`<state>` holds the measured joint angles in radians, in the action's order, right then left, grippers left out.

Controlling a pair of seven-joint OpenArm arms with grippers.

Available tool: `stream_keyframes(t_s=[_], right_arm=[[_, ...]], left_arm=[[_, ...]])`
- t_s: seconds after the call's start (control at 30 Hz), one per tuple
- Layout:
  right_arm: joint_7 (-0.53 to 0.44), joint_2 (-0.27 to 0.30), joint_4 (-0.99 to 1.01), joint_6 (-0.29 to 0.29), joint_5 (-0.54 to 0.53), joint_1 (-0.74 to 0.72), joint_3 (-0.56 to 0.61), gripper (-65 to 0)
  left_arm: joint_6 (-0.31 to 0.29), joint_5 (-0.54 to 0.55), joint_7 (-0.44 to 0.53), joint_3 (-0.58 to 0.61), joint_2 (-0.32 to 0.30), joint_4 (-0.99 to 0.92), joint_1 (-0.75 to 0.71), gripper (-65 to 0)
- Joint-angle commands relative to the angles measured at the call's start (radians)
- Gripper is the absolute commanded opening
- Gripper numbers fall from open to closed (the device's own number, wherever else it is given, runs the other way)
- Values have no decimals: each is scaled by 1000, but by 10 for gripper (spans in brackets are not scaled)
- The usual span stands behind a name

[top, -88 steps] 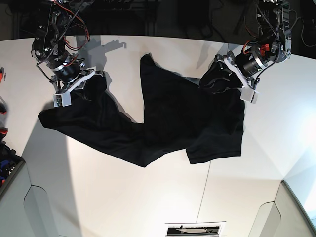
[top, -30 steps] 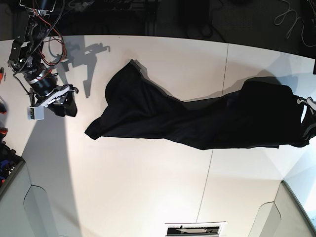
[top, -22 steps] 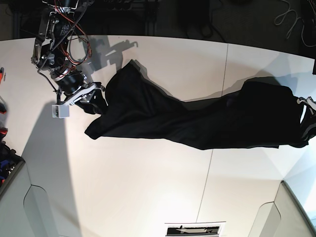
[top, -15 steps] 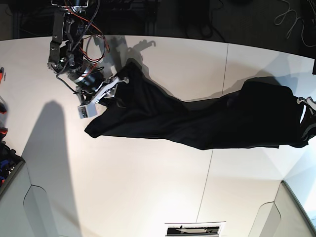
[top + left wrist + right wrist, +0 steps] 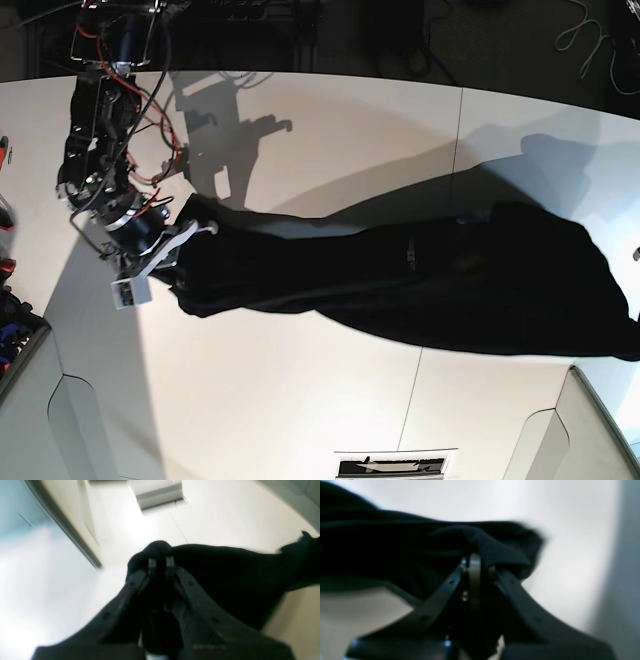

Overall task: Layout the t-shirt on the table in an organized manner, then fold the t-shirt properly
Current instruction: 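Pull the shirt edge with the right gripper to spread it flat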

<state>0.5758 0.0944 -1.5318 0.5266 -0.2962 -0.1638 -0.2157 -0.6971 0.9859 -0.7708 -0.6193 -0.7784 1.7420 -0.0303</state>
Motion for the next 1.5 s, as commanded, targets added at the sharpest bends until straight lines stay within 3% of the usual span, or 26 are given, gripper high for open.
stream_keyframes(t_s=[0.0,0.07,0.23,0.37,0.43,0.6,0.67,0.73,0.77,0.87,0.9,0.93,1.03,1.1,1.23,1.47], right_arm=[[3,18,-27,1,-34,-37,-22,-650],[46,40,-37,1,-78,-72,-63,-650],[45,85,-38,2,-150,-89,-159,-650],[26,89,-38,2,-153,-89,-217,-650],[27,89,-38,5,-144,-88,-229,-650],[65,89,-37,4,-89,-51,-232,-650],[68,89,-37,4,-99,-19,-232,-425],[64,89,-37,4,-124,13,-232,-255],[62,89,-37,5,-136,25,-232,-215],[55,89,-37,5,-183,45,-232,-206],[55,88,-37,5,-195,45,-232,-206],[55,88,-37,4,-203,45,-232,-205],[53,88,-37,5,-226,42,-232,-205],[53,85,-37,5,-235,40,-232,-205],[57,74,-37,5,-235,40,-232,-205],[87,34,-37,32,-291,63,-223,-205]], left_arm=[[-1,20,29,-11,-51,14,46,-650],[-1,21,26,-11,-96,14,106,-650],[-1,27,39,-10,-175,13,225,-650],[-1,27,15,13,-177,9,253,-650],[-1,49,-63,19,-168,9,235,-650],[-1,248,-220,19,-132,9,30,-650],[-1,283,-262,19,-101,9,-75,-650],[-1,304,-290,19,-62,9,-162,-650],[-1,305,-292,19,-44,9,-202,-650],[-1,304,-292,19,3,9,-301,-650],[-1,303,-292,19,16,9,-328,-640],[-1,303,-291,19,29,9,-351,-584],[-1,278,-267,19,56,9,-412,-345],[-1,235,-216,19,66,9,-431,-261],[-1,127,-43,14,66,9,-391,-259],[-1,92,-48,11,66,9,-197,-259]])
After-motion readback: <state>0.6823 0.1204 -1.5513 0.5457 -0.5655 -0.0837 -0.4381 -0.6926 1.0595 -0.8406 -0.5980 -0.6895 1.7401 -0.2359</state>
